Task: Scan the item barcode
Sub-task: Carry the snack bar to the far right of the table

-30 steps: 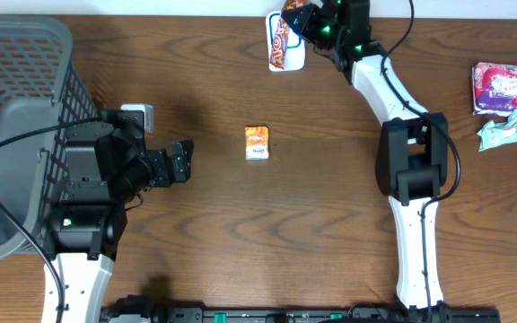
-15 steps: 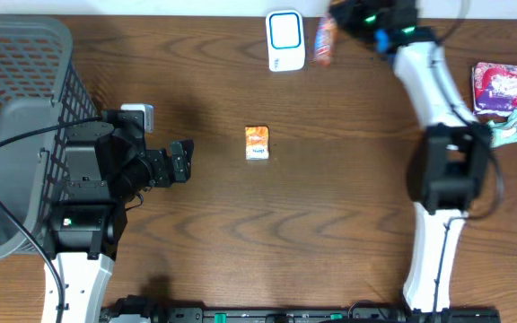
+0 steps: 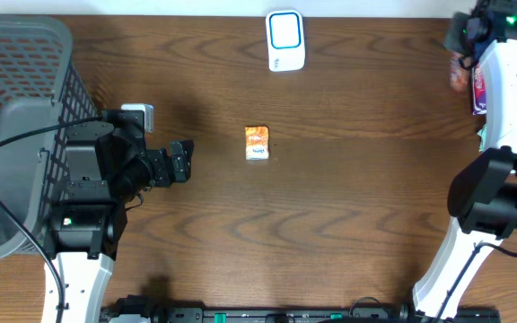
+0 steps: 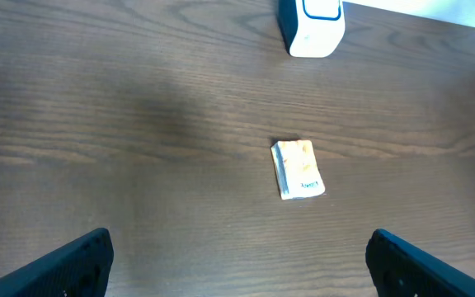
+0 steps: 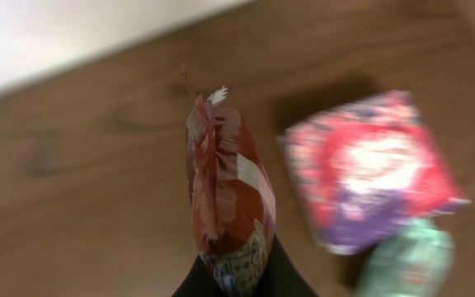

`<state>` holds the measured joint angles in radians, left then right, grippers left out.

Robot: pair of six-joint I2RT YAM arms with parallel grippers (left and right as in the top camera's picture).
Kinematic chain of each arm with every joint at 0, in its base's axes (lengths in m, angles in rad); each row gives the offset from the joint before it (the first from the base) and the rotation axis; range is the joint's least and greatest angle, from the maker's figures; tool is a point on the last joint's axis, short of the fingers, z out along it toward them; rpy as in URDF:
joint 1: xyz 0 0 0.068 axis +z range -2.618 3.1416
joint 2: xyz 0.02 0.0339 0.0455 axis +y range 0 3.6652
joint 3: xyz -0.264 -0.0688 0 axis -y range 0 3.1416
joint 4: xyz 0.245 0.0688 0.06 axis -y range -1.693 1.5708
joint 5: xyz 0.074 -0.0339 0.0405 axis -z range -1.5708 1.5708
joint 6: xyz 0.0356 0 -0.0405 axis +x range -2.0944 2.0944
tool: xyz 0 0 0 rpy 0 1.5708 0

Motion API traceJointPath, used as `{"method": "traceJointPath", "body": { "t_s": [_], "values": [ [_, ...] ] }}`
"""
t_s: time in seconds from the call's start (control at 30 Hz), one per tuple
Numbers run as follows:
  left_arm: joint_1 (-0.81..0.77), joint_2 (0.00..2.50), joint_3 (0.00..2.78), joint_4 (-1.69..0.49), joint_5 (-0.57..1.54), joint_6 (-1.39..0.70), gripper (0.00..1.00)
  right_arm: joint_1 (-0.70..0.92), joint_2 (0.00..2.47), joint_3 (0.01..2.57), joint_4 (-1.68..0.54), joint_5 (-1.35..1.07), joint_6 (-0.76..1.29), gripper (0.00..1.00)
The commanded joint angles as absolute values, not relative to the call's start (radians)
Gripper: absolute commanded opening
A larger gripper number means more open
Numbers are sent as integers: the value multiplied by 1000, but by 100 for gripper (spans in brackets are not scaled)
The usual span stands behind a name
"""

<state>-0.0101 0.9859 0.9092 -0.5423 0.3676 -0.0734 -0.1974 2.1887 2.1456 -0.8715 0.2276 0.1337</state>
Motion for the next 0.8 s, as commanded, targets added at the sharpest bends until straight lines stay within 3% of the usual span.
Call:
{"method": "traceJointPath", "body": {
  "t_s": [0.0, 0.53, 0.57, 0.67, 0.77],
  "values": [
    [-7, 986, 905, -541, 373, -60, 97, -239, 2213, 2144, -891, 353, -2, 1],
    [-7, 986, 905, -541, 373, -60, 97, -388, 2310, 2144, -930, 368, -17, 2],
    [-7, 986, 905, -541, 373, -60, 97, -393, 2323, 2144, -937, 369, -17, 7],
    [-7, 986, 905, -541, 373, -60, 97, -395, 2336, 2144, -952, 364, -15, 52],
    [-7, 986, 905, -541, 373, -60, 97, -393, 2334, 2145, -960, 365, 0, 59]
  ]
}}
